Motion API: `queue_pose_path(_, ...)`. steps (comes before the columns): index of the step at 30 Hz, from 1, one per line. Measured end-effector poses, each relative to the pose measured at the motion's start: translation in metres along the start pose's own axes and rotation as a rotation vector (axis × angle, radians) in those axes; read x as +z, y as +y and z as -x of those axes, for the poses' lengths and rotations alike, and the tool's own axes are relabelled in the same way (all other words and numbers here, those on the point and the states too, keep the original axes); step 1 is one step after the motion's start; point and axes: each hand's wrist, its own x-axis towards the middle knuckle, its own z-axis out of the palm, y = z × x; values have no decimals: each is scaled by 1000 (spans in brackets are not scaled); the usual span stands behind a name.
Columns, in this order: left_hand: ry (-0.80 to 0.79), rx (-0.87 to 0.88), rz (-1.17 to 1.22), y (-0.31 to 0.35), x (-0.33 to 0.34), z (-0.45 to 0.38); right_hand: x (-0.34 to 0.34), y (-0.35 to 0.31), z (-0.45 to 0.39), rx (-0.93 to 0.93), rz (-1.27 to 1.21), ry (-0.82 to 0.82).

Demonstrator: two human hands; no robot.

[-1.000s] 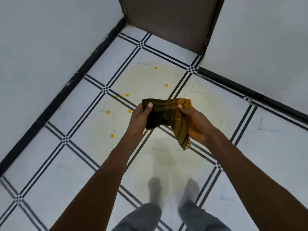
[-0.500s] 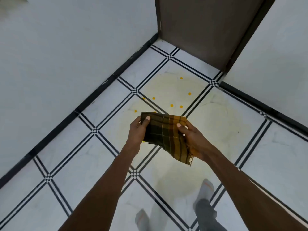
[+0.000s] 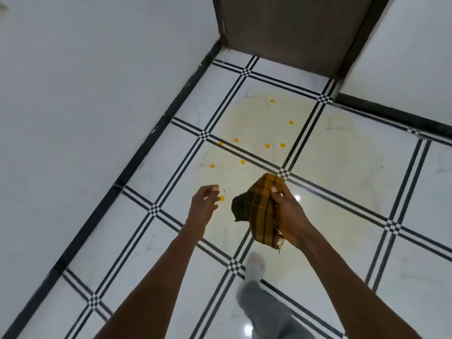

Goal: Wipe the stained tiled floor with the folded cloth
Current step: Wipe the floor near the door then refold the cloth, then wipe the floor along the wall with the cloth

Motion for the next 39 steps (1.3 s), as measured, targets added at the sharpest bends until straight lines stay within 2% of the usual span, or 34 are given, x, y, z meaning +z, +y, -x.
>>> queue_pose_path(5,-56,-73,-19,-68,-12,-80,-4,66,-100,-2,67,84)
queue_pose_path(13,-122,-134,-105,-191,-20,-203,-40,168,-234,-125,263,235)
queue_pose_path(17,-143,-111,-166,-245,-15,-271,-51,206,-286,-198,397,301)
queue_pose_path(22,-168,-62,-223,-304,-15,-348,-1,292,-355,-329,719,230)
queue_pose_path(25,-158,9,-325,-340,-13,-394,29,368,-397,-174,914,43)
queue_pose_path(26,-146,38,-364,-350,-13,-410,33,389,-408,-138,950,29)
queue_pose_path(28,-112,81,-417,-370,-16,-440,32,417,-423,-152,1033,136)
queue_pose_path(32,-16,301,-577,-393,-25,-481,17,429,-437,-285,1222,414)
queue_pose_path(37,119,560,-711,-402,-31,-515,1,429,-470,-483,1297,637)
queue_pose_path(39,139,654,-794,-405,-31,-529,1,436,-482,-550,1319,654)
